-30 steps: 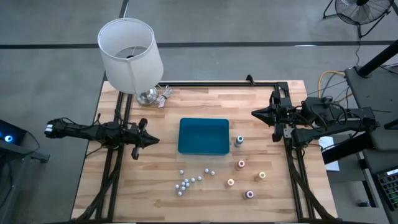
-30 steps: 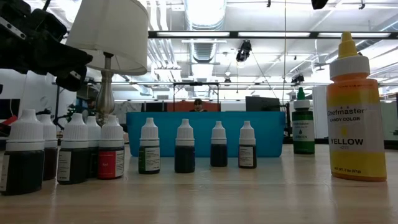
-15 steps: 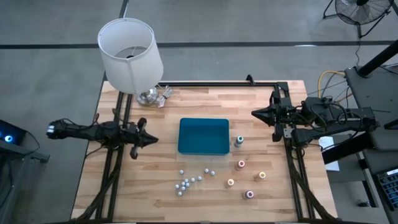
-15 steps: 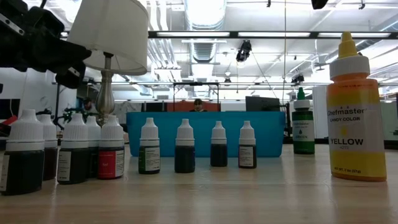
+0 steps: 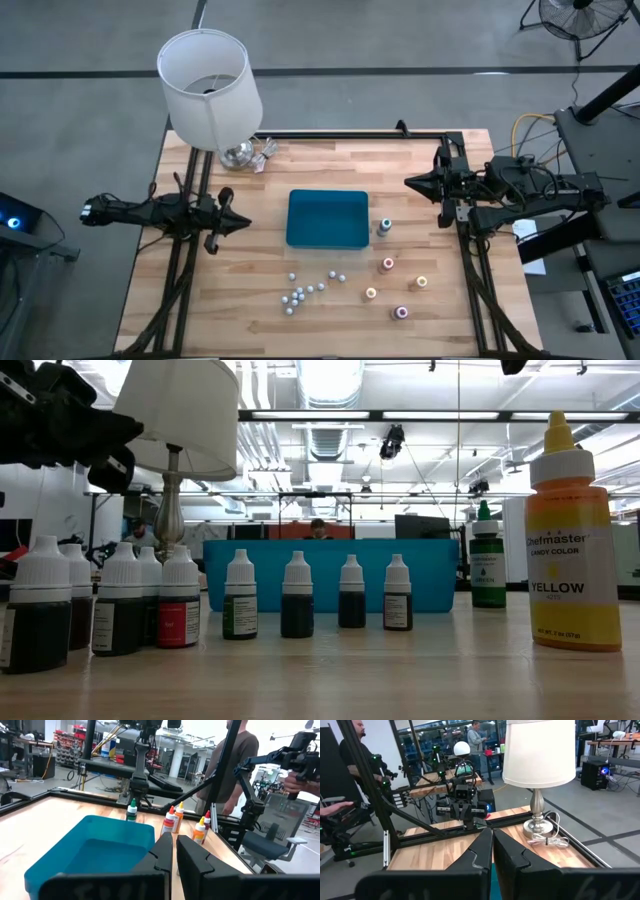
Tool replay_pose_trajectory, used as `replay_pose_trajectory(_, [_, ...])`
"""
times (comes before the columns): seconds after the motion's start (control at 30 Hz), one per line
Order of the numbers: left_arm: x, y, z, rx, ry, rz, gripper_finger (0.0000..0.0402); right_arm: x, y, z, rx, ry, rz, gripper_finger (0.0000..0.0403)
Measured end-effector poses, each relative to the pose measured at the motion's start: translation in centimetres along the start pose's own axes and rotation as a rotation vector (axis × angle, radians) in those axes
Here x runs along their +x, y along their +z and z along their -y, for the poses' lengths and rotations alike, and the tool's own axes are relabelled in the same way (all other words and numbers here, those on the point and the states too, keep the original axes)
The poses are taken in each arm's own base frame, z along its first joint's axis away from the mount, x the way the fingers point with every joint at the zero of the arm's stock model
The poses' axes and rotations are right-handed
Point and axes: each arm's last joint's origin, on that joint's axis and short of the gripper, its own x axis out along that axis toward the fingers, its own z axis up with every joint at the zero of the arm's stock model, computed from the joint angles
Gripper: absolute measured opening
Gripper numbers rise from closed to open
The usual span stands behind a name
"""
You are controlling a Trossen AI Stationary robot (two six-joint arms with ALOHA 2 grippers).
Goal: Pick & Place food coloring
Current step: Put the right small red food coloring bottle into the blue bin
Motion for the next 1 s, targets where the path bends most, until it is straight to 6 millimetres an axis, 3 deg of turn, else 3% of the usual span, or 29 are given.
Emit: replay_pose_trajectory(1.0, [-0.04, 0.03, 0.01, 0.0, -0.001, 0.007, 0.0, 0.44, -0.22, -0.04, -0.049, -0.005, -0.017, 0.0008])
